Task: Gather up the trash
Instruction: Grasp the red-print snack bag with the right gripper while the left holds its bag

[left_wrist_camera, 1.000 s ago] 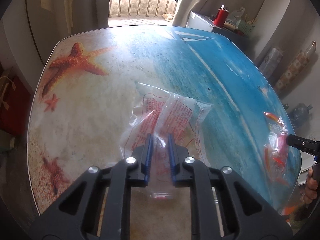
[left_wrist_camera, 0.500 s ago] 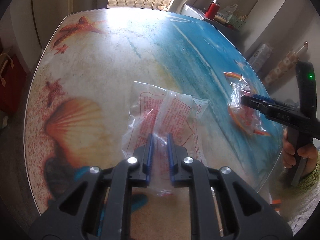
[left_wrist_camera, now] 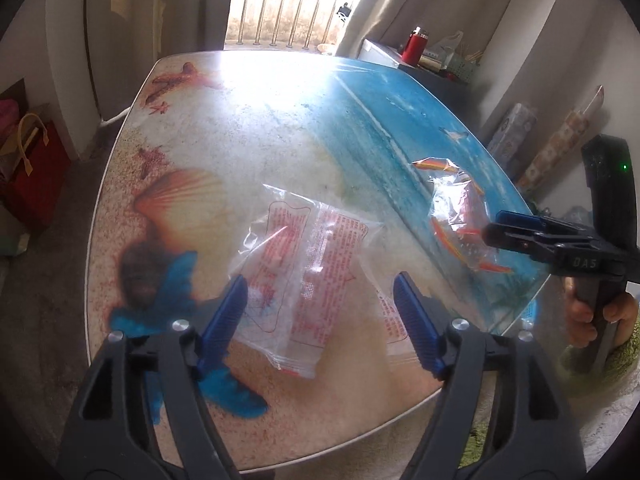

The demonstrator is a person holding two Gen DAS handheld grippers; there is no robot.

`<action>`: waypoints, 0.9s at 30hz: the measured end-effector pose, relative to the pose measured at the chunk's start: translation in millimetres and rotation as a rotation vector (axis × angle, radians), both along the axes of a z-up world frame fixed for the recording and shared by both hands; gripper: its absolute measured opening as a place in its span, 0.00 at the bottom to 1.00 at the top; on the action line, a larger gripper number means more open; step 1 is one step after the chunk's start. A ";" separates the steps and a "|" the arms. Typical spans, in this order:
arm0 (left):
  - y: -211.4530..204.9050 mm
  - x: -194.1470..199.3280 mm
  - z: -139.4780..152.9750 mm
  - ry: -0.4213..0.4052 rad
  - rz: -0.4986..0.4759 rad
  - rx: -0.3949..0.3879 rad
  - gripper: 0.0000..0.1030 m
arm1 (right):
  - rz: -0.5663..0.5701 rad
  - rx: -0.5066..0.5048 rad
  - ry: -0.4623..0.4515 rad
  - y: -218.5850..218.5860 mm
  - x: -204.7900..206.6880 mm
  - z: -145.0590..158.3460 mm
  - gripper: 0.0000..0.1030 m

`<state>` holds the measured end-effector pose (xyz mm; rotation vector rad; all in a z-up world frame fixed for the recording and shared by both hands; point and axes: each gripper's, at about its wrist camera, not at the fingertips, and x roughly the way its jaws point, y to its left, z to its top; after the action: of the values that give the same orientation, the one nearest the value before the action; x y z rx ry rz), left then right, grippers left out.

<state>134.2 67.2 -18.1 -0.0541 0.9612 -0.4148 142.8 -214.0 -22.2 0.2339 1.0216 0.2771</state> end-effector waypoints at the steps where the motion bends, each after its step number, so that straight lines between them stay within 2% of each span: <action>1: -4.0 1.4 2.3 -0.015 -0.013 0.017 0.74 | -0.033 0.032 -0.001 -6.0 -2.0 2.2 0.80; 5: -26.3 9.2 -3.3 -0.046 -0.064 0.133 0.77 | -0.158 0.141 0.061 -28.1 -3.6 -7.1 0.82; 9: -35.1 18.8 -20.8 -0.020 -0.075 0.219 0.77 | -0.267 0.136 0.153 -37.9 6.4 -23.6 0.82; 13: -33.4 24.0 -25.6 -0.002 -0.056 0.206 0.73 | -0.315 0.111 0.174 -34.6 17.4 -26.8 0.85; 15: -31.1 26.3 -28.7 0.018 -0.048 0.190 0.63 | -0.311 0.090 0.174 -26.9 25.6 -27.2 0.87; 21: -22.4 29.5 -32.1 0.030 -0.009 0.171 0.48 | -0.367 0.056 0.203 -12.8 46.9 -32.9 0.92; 27: -20.0 28.9 -31.5 0.025 0.003 0.174 0.43 | -0.373 -0.025 0.183 4.7 55.6 -33.3 0.93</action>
<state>163.1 47.2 -49.5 0.0972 1.0187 -0.3267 198.3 -209.2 -55.5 0.4265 1.1380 -0.0968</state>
